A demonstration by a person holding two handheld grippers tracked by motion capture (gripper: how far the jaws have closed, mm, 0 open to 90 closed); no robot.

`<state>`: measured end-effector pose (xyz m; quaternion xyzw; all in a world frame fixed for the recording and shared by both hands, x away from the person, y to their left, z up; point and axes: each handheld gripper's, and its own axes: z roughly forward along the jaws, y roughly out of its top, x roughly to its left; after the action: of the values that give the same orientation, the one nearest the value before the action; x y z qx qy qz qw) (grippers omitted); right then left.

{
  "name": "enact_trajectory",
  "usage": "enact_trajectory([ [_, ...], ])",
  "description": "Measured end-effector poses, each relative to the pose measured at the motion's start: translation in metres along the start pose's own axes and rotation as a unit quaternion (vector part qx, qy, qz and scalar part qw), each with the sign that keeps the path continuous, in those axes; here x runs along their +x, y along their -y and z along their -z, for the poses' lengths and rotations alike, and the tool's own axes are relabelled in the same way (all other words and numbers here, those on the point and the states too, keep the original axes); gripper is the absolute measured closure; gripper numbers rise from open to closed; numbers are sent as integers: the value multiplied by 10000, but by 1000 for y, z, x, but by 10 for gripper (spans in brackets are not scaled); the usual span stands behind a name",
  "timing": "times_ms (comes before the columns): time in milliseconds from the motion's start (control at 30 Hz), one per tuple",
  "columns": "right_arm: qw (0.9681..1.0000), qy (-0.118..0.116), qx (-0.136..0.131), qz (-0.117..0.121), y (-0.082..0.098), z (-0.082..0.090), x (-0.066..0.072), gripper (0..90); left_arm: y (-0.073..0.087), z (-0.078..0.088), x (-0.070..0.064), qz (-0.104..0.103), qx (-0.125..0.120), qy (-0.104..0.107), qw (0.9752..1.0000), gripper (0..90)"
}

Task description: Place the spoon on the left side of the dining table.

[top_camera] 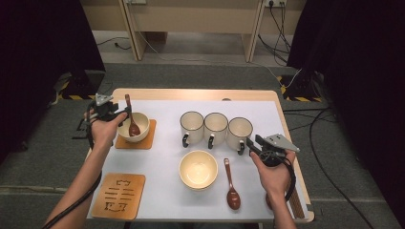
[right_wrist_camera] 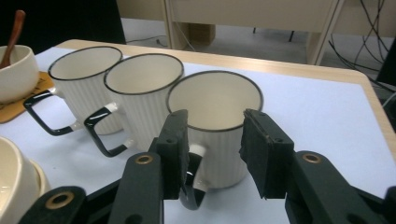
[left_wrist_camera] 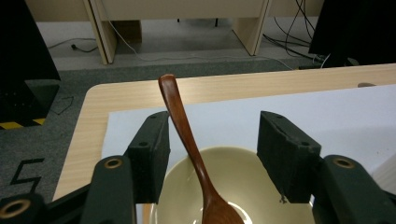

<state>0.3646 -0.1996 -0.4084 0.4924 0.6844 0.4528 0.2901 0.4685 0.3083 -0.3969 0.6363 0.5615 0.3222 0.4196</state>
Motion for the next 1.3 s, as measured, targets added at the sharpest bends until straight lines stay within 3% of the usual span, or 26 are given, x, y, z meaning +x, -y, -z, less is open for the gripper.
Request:
enact_trajectory([
  [67,10000,32,-23,8,0,1,-2,613,8,9,1,25,-27,34,10000,421],
  [333,9992,237,326,-21,2,10,-13,625,36,31,6,110,4,112,9999,388],
  [500,9975,370,602,-55,5,18,-24,640,41,37,5,196,-66,215,9996,379],
  [600,9961,440,765,-86,6,22,-31,651,42,39,3,81,-53,178,9998,377],
  [800,9922,508,1122,-168,8,27,-44,673,46,43,1,89,-49,225,9997,368],
  [1067,9799,564,1884,-320,15,26,-63,715,47,48,1,103,-83,205,9997,363],
  [1233,9664,573,2463,-459,21,23,-73,735,48,49,-2,74,-46,208,9997,363],
  [1300,9590,538,2732,-529,23,21,-76,735,49,49,-2,0,-50,141,9999,363],
])
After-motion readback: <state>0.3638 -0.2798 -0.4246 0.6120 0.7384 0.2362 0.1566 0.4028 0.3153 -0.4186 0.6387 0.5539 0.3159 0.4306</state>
